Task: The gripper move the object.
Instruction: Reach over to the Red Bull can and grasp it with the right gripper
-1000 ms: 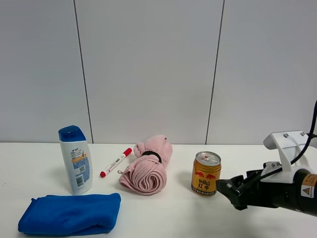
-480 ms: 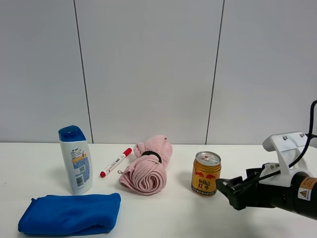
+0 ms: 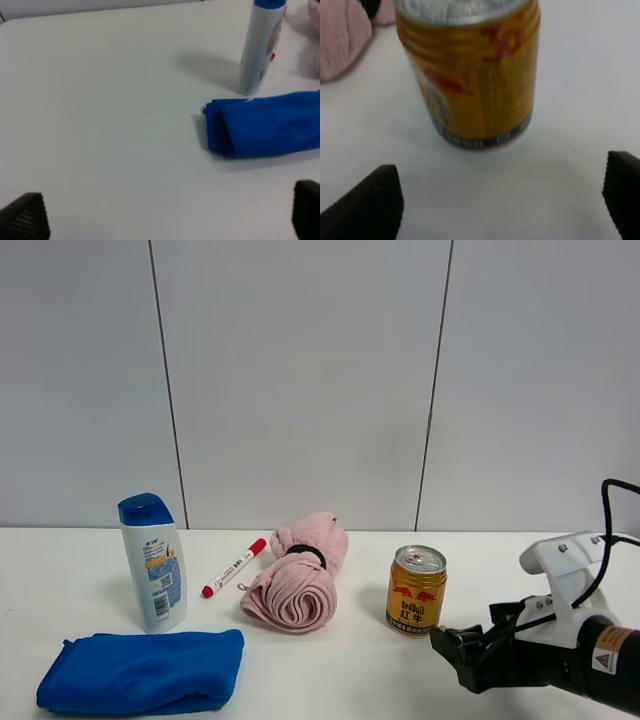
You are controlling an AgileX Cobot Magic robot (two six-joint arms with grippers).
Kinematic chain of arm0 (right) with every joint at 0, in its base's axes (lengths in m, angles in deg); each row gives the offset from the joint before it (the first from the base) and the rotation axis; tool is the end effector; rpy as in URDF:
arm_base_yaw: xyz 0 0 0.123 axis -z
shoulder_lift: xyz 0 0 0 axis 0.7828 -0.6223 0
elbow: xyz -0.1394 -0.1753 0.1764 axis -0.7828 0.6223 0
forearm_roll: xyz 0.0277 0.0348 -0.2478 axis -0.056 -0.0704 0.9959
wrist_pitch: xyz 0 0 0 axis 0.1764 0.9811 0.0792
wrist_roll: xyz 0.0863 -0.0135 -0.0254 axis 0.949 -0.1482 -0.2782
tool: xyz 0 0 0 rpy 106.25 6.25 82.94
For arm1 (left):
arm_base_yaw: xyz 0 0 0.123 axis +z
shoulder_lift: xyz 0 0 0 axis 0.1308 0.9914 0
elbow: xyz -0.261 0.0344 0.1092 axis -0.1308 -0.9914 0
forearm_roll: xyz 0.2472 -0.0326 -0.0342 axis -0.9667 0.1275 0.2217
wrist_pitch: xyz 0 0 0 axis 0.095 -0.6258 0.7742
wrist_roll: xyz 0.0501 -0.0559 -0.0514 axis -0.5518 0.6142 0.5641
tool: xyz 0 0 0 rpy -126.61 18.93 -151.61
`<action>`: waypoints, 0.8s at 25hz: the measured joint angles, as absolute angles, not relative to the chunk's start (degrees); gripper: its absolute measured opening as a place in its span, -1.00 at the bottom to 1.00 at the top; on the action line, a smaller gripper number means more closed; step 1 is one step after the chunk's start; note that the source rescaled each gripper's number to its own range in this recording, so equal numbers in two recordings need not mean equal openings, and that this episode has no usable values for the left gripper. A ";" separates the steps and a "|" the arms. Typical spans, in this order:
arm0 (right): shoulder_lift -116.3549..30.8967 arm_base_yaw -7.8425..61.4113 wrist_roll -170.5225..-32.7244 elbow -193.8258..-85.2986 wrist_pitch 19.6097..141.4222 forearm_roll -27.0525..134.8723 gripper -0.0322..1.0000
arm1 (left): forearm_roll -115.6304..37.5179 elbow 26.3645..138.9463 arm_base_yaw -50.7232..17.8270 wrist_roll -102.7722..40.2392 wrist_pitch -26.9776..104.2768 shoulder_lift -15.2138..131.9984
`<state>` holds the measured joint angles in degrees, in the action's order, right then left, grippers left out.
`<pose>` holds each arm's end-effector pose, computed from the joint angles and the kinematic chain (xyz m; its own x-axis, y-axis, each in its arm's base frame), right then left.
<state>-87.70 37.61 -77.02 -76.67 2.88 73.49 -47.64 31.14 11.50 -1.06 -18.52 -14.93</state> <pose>0.2313 0.0749 0.0604 -0.4343 -0.1535 -0.8876 -0.4179 0.9072 0.0476 -0.0041 -0.0071 0.2742 -0.4637 -0.0067 -0.8860 0.0089 0.9999 -0.0122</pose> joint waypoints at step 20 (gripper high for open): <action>-89.88 37.61 -79.42 -81.90 2.14 73.88 0.19 | -47.64 31.14 11.50 -1.06 -18.52 -14.93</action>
<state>-89.88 37.61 -79.42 -81.90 2.14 73.88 -47.64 31.14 11.50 -1.06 -18.52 -14.93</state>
